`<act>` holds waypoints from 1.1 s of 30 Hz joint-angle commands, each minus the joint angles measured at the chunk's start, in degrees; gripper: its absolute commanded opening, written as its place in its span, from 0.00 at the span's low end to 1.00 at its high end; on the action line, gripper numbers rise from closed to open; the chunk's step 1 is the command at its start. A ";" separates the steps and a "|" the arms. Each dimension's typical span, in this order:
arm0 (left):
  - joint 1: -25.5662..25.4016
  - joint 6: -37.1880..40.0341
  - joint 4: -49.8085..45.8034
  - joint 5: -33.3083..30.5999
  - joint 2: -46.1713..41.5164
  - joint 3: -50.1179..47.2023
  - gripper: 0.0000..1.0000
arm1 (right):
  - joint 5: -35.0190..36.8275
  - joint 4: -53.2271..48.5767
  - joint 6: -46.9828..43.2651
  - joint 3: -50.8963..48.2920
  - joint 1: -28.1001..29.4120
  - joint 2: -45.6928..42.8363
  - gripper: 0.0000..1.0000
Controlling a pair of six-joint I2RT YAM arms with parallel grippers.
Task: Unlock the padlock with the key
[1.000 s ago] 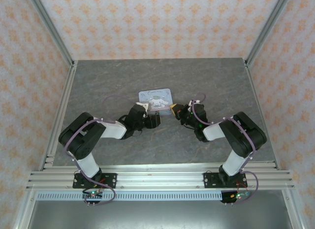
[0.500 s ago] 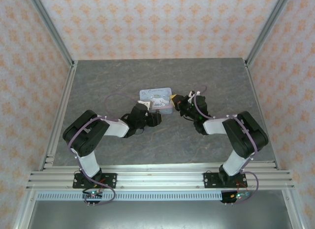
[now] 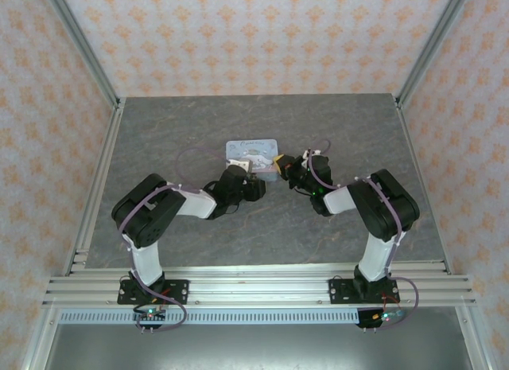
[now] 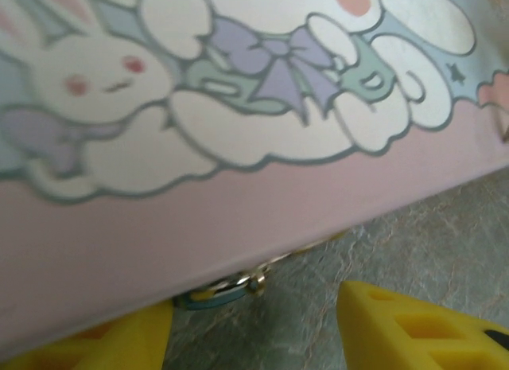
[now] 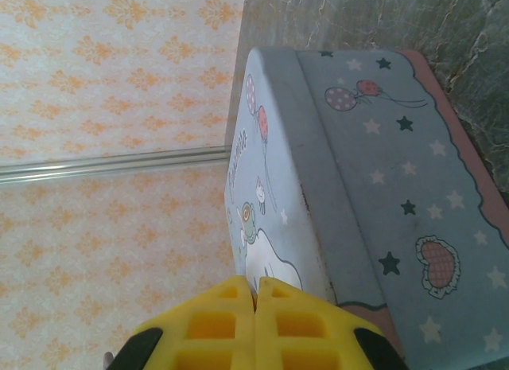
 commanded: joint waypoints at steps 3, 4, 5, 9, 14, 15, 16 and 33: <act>-0.48 -0.97 3.63 0.71 2.57 3.22 0.56 | 0.06 -2.35 0.01 0.40 -0.43 2.37 0.00; -0.49 -1.32 4.59 1.46 2.57 3.20 0.56 | 0.02 -2.41 0.01 0.40 -0.42 2.47 0.00; -0.49 -2.11 5.61 2.21 2.56 3.04 0.56 | 0.01 -2.36 -0.06 0.36 -0.46 2.48 0.00; -0.40 -7.60 12.09 3.35 2.34 0.47 0.56 | -0.08 -2.31 -0.11 0.39 -0.56 2.67 0.00; 0.13 -13.79 19.41 2.59 2.22 -2.79 0.56 | -0.26 -2.29 -0.09 0.49 -0.58 2.94 0.00; 0.22 -14.53 20.29 2.55 2.36 -3.12 0.56 | -0.31 -2.33 -0.06 0.49 -0.74 3.07 0.00; 0.30 -15.29 20.94 2.61 2.56 -3.19 0.56 | -0.34 -2.27 -0.07 0.56 -0.73 3.16 0.00; -0.46 -28.59 34.38 -2.00 8.49 -5.68 0.46 | -0.40 -1.56 0.26 0.41 -0.76 3.87 0.00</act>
